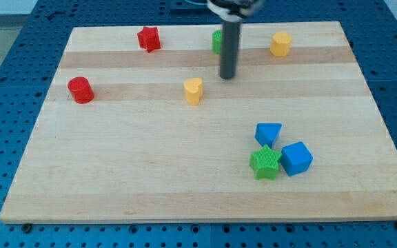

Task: Move yellow heart at center

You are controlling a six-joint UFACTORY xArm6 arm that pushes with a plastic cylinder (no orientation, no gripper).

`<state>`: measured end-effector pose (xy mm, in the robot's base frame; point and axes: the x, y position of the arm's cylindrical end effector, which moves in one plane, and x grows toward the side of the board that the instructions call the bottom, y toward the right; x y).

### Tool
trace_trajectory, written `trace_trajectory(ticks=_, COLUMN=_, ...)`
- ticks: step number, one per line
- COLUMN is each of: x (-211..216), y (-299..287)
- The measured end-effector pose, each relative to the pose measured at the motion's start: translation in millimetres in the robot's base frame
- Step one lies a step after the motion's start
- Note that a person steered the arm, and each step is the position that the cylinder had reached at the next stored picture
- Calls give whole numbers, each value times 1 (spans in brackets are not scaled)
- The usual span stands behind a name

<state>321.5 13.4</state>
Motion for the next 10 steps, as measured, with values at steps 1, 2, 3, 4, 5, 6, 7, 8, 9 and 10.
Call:
trace_trajectory(ticks=1, x=6, y=-43)
trace_trajectory(ticks=2, x=53, y=-9)
trace_trajectory(ticks=3, x=79, y=-45)
trace_trajectory(ticks=4, x=47, y=-97)
trace_trajectory(ticks=5, x=96, y=-113)
trace_trajectory(ticks=6, x=122, y=-84)
trace_trajectory(ticks=7, x=88, y=-83)
trace_trajectory(ticks=8, x=60, y=-79)
trace_trajectory(ticks=9, x=84, y=-53)
trace_trajectory(ticks=10, x=103, y=-53)
